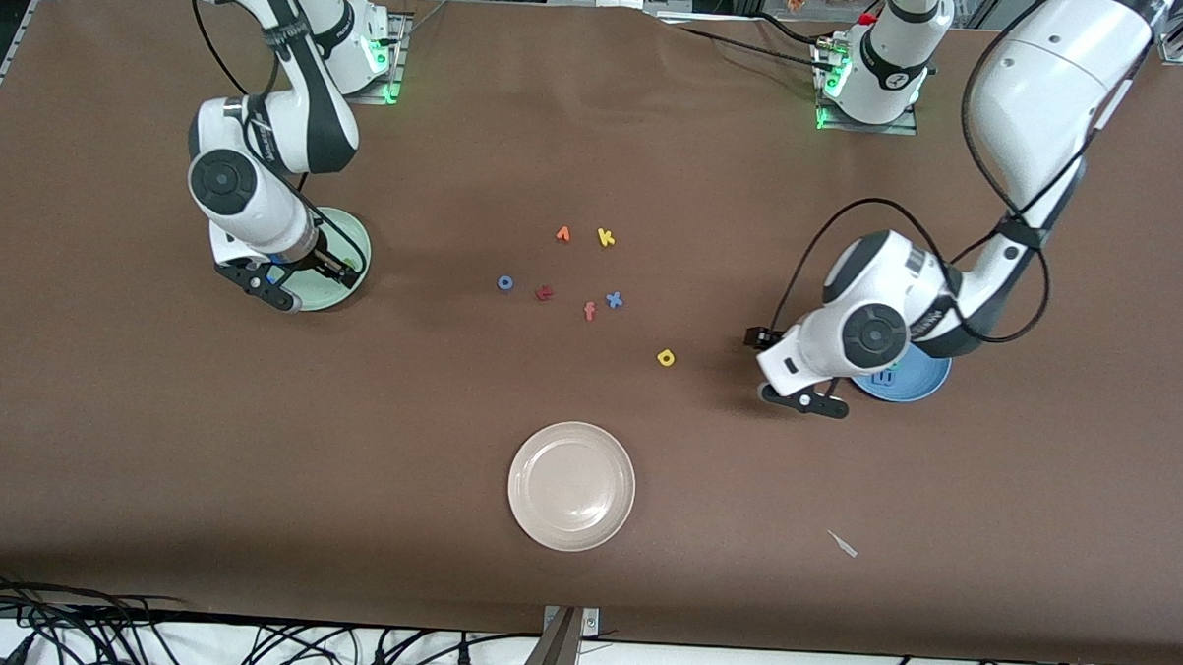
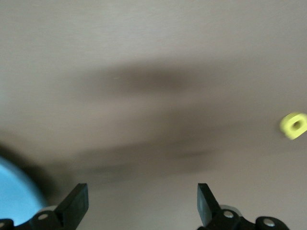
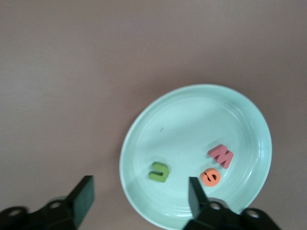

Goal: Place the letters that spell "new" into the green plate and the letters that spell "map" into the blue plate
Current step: 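Reach the left gripper to the yellow a while the right gripper withdraws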

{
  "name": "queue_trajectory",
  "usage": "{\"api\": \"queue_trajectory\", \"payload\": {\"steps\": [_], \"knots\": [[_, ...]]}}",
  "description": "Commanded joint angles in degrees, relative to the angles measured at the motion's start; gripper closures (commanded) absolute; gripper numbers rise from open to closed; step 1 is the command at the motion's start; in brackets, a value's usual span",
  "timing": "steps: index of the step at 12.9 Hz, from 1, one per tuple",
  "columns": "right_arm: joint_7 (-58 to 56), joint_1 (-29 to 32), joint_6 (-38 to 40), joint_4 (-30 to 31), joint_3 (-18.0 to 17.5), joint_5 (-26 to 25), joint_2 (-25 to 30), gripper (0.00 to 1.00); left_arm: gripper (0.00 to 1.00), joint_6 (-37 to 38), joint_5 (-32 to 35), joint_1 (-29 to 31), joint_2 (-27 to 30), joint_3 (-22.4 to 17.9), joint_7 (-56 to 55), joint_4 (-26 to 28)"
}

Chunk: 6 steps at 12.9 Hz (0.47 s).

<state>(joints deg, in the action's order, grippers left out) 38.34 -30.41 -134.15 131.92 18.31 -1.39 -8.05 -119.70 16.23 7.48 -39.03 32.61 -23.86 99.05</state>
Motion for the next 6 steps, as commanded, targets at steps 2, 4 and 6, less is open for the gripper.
{"api": "queue_trajectory", "payload": {"steps": [2,4,6], "knots": [[-14.3,-0.3,9.5,-9.4,5.0,0.8,5.5,0.00,0.00,-3.6,-1.1,-4.4,-2.2,-0.5,-10.0,-1.8],[-25.2,-0.2,26.5,-21.1,6.8,0.8,5.2,0.00,0.00,-3.8,-0.7,-8.3,-4.5,-0.8,-15.8,-4.8],[-31.3,-0.1,40.2,-29.1,9.2,0.9,5.0,0.00,0.00,-3.8,-0.3,-12.4,-6.8,-2.9,-20.9,-8.2]]}}
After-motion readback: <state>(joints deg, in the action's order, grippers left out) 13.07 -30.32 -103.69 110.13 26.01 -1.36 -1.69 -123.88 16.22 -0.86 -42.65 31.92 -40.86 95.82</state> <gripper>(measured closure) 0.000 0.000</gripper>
